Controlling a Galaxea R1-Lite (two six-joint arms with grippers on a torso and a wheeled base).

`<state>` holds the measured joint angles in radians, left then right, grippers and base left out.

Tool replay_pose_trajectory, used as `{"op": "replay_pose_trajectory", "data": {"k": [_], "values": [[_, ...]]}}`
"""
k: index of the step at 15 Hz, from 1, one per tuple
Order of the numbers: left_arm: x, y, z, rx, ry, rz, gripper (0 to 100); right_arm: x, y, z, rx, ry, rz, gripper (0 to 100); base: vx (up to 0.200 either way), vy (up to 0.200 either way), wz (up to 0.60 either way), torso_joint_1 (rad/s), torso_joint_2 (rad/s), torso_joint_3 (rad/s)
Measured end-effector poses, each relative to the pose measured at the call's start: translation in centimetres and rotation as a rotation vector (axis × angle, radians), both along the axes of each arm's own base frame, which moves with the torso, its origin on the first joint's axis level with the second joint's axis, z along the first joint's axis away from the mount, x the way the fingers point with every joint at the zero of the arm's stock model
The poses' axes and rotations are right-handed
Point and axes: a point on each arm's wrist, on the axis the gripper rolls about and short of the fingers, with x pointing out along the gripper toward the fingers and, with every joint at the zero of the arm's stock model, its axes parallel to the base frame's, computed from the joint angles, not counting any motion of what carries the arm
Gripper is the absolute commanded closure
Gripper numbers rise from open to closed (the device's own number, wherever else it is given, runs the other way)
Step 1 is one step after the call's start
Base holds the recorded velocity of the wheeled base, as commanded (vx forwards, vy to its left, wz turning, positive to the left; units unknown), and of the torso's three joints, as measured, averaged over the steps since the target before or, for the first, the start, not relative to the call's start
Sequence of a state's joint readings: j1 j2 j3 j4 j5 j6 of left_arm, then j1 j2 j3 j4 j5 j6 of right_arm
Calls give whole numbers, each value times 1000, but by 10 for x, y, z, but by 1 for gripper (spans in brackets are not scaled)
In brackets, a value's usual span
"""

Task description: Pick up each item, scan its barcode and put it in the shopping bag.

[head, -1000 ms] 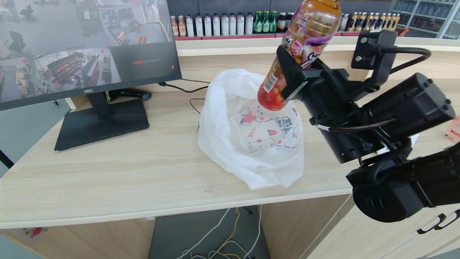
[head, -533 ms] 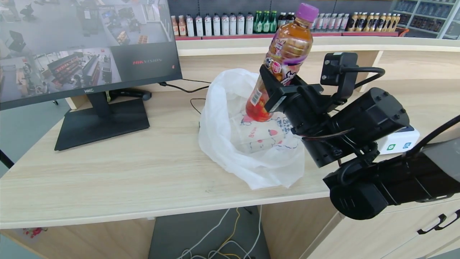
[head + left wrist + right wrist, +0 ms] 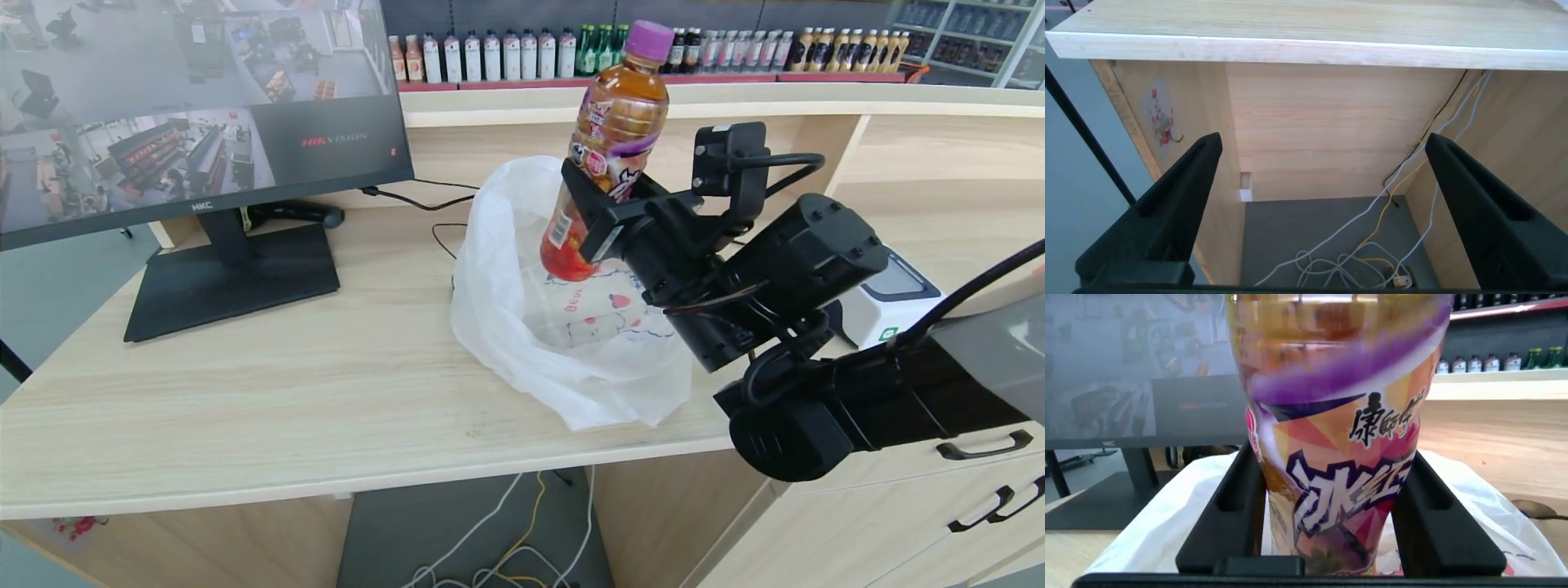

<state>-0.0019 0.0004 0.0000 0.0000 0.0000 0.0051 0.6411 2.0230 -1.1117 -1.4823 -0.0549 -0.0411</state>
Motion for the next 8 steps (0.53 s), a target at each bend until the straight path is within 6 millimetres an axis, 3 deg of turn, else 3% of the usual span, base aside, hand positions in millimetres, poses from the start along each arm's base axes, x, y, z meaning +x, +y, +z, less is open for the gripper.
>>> {"op": "replay_pose_trajectory", "data": {"k": [5, 8], "values": [[0, 0, 0, -3, 0, 1, 0, 8, 7, -2, -32, 26, 16, 100, 0, 0, 0, 0, 0, 0], [0, 0, 0, -2, 0, 0, 0, 16, 12, -14, -48, 49, 15, 100, 0, 0, 0, 0, 0, 0]]}}
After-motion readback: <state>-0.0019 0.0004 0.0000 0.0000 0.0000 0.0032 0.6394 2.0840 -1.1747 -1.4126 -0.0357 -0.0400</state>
